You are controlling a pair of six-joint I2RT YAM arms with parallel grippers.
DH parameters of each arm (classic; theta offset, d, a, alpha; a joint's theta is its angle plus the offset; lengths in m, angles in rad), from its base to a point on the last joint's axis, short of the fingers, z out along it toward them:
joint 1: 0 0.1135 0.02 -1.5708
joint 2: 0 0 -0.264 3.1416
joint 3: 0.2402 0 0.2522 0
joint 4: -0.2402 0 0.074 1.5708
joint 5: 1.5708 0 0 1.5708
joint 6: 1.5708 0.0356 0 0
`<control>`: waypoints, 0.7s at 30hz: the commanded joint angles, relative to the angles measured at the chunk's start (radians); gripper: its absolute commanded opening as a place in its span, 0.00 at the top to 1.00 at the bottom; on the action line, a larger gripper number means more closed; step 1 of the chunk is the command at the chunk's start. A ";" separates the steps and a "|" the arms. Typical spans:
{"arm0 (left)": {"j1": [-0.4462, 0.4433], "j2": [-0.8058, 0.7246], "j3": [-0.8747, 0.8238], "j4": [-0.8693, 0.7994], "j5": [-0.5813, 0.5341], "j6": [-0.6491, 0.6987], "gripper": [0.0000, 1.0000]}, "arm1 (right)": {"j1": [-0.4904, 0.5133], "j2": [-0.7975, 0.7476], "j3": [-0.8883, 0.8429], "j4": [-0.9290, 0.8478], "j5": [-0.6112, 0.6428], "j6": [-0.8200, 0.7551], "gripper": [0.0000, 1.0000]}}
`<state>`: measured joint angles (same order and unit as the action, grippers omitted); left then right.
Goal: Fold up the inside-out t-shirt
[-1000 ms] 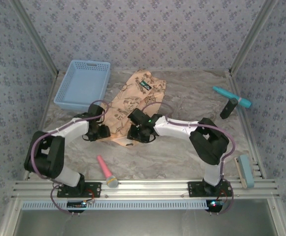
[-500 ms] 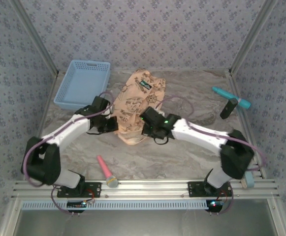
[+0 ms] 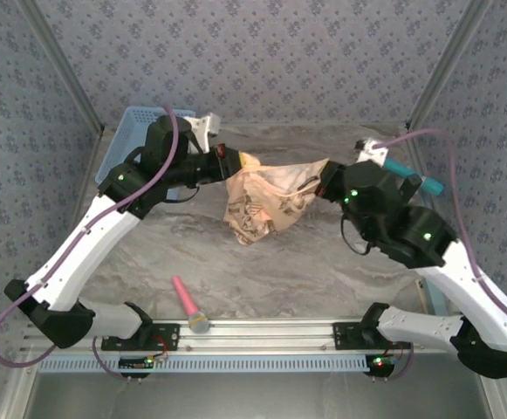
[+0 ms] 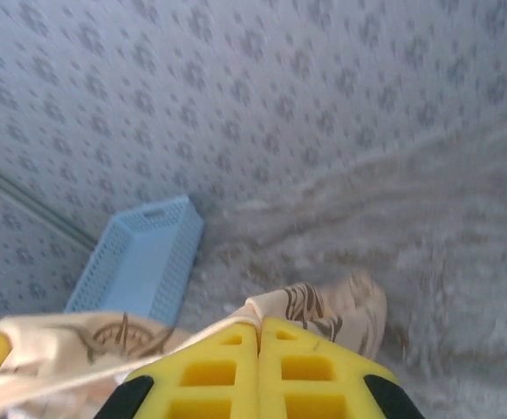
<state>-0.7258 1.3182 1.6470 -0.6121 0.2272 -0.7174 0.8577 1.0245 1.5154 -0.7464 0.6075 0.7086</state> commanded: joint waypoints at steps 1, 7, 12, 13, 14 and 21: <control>-0.059 0.016 0.068 0.144 -0.120 0.072 1.00 | -0.086 0.052 0.122 0.022 -0.003 -0.190 1.00; -0.034 0.183 0.210 0.195 -0.230 0.212 1.00 | -0.508 0.266 0.227 0.109 -0.458 -0.126 1.00; 0.076 0.403 0.401 0.191 -0.265 0.149 1.00 | -0.650 0.603 0.502 0.114 -0.645 -0.157 1.00; 0.097 0.445 0.443 0.185 -0.260 0.136 1.00 | -0.665 0.659 0.565 0.107 -0.662 -0.159 1.00; 0.119 0.497 0.501 0.172 -0.253 0.126 1.00 | -0.678 0.723 0.643 0.094 -0.679 -0.163 1.00; 0.156 0.812 1.121 0.012 -0.242 0.321 1.00 | -0.706 1.071 1.231 0.035 -0.764 -0.210 1.00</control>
<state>-0.5575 2.1174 2.5351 -0.5671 0.0006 -0.5186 0.1596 2.0674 2.5103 -0.6994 -0.0811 0.5392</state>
